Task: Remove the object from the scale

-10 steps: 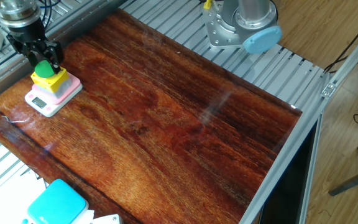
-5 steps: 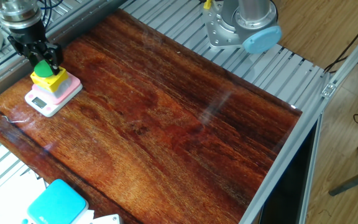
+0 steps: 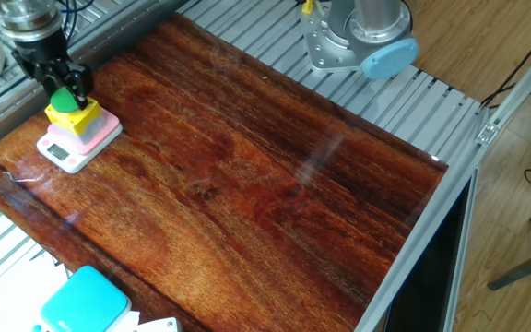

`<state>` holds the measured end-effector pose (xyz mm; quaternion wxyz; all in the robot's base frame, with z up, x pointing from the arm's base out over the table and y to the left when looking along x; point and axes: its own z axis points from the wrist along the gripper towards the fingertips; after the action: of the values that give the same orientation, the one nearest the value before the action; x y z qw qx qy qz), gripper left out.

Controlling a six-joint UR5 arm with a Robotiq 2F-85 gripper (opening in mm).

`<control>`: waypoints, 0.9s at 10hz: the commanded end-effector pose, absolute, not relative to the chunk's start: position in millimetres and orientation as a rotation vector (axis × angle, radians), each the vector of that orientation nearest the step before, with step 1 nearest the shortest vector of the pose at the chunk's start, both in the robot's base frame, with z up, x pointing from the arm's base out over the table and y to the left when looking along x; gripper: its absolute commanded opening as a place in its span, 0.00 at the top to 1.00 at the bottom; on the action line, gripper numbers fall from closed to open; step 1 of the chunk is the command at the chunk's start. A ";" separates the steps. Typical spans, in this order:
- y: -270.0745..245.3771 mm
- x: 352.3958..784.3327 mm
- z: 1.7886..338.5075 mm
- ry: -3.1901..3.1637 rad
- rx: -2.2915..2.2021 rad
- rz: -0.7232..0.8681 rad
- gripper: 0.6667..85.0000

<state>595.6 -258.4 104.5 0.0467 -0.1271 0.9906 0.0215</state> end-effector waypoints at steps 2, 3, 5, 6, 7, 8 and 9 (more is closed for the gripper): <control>-243.2 587.1 128.9 3.057 -0.331 0.087 0.52; -233.1 583.1 135.3 3.066 -0.306 0.101 0.52; -202.8 575.8 144.1 3.076 -0.242 0.123 0.52; -183.1 571.4 147.1 3.081 -0.193 0.098 0.52; -164.4 568.2 150.0 3.083 -0.130 0.074 0.57; -148.6 563.6 155.5 3.092 -0.091 0.054 0.58; -139.9 561.1 160.5 3.101 -0.079 0.043 0.60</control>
<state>570.0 -175.7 147.8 0.0224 -0.0549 0.9981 0.0185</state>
